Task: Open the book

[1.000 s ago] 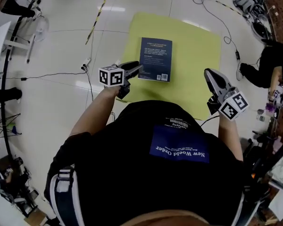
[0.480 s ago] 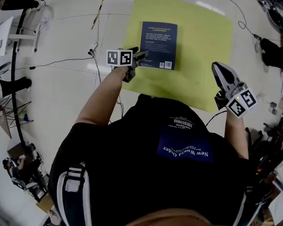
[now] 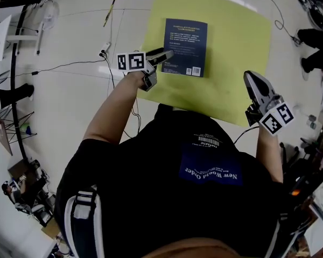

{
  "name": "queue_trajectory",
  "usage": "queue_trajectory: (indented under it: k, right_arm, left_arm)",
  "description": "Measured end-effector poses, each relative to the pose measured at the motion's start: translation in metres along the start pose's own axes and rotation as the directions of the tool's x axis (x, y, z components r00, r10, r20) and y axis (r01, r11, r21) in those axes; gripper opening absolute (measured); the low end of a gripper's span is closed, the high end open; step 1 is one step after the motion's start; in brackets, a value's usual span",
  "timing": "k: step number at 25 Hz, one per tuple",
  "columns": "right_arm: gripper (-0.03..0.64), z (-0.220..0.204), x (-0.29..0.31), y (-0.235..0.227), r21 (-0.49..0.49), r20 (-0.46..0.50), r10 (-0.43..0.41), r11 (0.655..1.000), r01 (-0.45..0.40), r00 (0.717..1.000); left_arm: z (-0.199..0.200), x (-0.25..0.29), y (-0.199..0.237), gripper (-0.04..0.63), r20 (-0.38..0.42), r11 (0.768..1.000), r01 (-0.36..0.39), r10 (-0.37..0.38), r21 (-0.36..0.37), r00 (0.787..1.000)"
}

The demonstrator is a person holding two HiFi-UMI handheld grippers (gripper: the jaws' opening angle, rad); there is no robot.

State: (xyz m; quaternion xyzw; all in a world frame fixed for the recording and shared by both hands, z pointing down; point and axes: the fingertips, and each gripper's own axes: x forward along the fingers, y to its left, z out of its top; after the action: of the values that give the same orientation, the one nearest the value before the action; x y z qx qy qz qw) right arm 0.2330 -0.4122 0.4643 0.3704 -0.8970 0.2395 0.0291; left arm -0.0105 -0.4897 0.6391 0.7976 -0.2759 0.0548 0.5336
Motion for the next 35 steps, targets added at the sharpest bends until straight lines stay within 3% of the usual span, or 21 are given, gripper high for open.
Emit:
queue_trajectory:
  k: [2,4,6,8,11,13,18,20,22,24,26,27,28,31,35]
  right_arm:
    - [-0.014,0.001,0.002,0.002,-0.003,-0.003,0.006,1.0,-0.006,1.0]
    - [-0.014,0.001,0.004,0.005,-0.007,-0.008,0.008,1.0,-0.008,1.0]
    - [-0.014,0.001,0.004,0.007,-0.012,-0.016,0.005,1.0,-0.006,1.0]
    - [-0.014,0.001,0.003,0.006,-0.014,-0.02,0.001,1.0,-0.001,1.0]
    - [-0.014,0.002,0.001,0.004,-0.019,-0.023,-0.001,1.0,0.001,1.0]
    - [-0.014,0.002,-0.002,0.001,-0.019,-0.024,-0.004,1.0,0.003,1.0]
    - [-0.014,0.003,-0.004,0.001,-0.018,-0.029,-0.004,1.0,0.004,1.0]
    - [-0.014,0.002,-0.003,0.003,-0.02,-0.03,0.0,1.0,0.0,1.0]
    - [-0.014,0.0,-0.005,0.002,-0.017,-0.029,-0.005,1.0,0.005,1.0]
    - [-0.014,-0.002,-0.008,0.001,-0.011,-0.026,-0.013,1.0,0.012,1.0]
    - [-0.014,-0.004,-0.01,0.002,-0.008,-0.027,-0.015,1.0,0.015,1.0]
    - [-0.014,-0.004,-0.01,0.003,-0.009,-0.027,-0.015,1.0,0.015,1.0]
    - [-0.014,-0.004,-0.01,0.003,-0.01,-0.027,-0.015,1.0,0.014,1.0]
    - [-0.014,-0.003,-0.014,0.002,-0.02,-0.026,-0.018,1.0,0.017,1.0]
    - [-0.014,-0.002,-0.023,-0.003,-0.017,-0.018,-0.037,0.999,0.036,0.999]
  left_arm:
    - [0.009,-0.004,-0.011,0.301,0.069,0.989,0.12,-0.114,-0.085,0.991]
    - [0.013,-0.005,-0.025,0.301,0.12,0.963,0.232,-0.216,-0.141,0.969]
    - [0.012,0.0,-0.036,0.301,0.116,0.95,0.277,-0.261,-0.148,0.958]
    - [0.009,0.008,-0.036,0.301,0.058,0.973,0.215,-0.21,-0.083,0.976]
    - [0.005,0.006,-0.011,0.301,-0.018,0.999,0.025,-0.025,0.039,1.0]
    - [-0.002,0.001,0.007,0.302,-0.047,0.997,-0.061,0.063,0.042,0.997]
    - [-0.022,0.007,0.025,0.302,-0.11,0.987,-0.158,0.16,0.034,0.981]
    - [-0.022,0.007,0.025,0.302,-0.106,0.986,-0.164,0.167,0.031,0.98]
    - [-0.017,0.003,0.017,0.302,-0.093,0.993,-0.114,0.115,0.013,0.989]
    - [-0.007,0.0,-0.004,0.302,-0.044,0.999,0.009,-0.011,-0.045,0.999]
    - [0.003,0.001,-0.029,0.301,0.011,0.984,0.146,-0.146,-0.103,0.989]
    - [0.004,0.005,-0.036,0.301,0.005,0.98,0.173,-0.173,-0.098,0.985]
    - [0.0,0.01,-0.039,0.301,-0.026,0.984,0.164,-0.166,-0.067,0.986]
    - [-0.017,0.023,-0.025,0.301,-0.125,0.997,0.059,-0.054,0.039,0.991]
    - [-0.016,0.017,-0.008,0.301,-0.125,0.993,-0.057,0.07,0.101,0.99]
